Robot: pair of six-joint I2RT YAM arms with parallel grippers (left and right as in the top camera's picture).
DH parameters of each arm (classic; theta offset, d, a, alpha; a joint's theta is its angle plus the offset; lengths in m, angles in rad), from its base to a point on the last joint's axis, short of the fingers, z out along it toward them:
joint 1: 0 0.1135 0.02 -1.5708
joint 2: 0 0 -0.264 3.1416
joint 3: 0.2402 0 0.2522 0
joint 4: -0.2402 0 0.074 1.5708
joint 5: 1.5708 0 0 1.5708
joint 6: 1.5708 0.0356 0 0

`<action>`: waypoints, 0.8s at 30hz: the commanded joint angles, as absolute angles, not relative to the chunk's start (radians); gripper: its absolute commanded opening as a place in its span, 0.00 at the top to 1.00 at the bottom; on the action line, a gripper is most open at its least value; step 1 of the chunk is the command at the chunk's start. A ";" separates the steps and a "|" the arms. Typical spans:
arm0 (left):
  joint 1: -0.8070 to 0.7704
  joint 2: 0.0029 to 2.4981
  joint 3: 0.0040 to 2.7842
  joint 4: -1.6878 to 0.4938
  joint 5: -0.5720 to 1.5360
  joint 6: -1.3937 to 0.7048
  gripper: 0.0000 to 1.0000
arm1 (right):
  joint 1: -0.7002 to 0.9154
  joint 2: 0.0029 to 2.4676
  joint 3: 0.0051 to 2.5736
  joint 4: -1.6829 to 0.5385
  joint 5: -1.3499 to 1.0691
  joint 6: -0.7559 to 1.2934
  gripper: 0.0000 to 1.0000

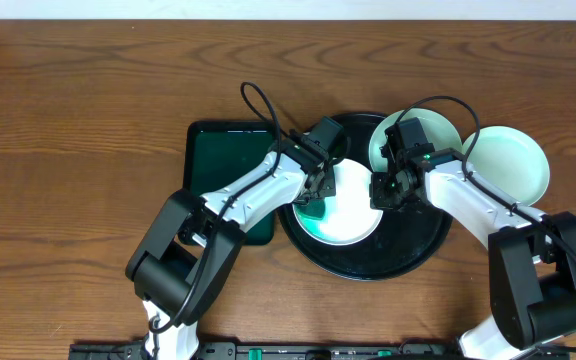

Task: Clean dirty plates on tray and stack at the side
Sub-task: 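Scrub the white plate with the sponge, right gripper holding the plate rim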

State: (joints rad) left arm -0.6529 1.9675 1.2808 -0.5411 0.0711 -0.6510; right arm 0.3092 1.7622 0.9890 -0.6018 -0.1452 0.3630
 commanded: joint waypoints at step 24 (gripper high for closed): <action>-0.700 1.757 1.258 -0.499 0.268 -0.415 0.93 | 0.374 1.757 0.974 -0.575 -0.139 0.316 0.99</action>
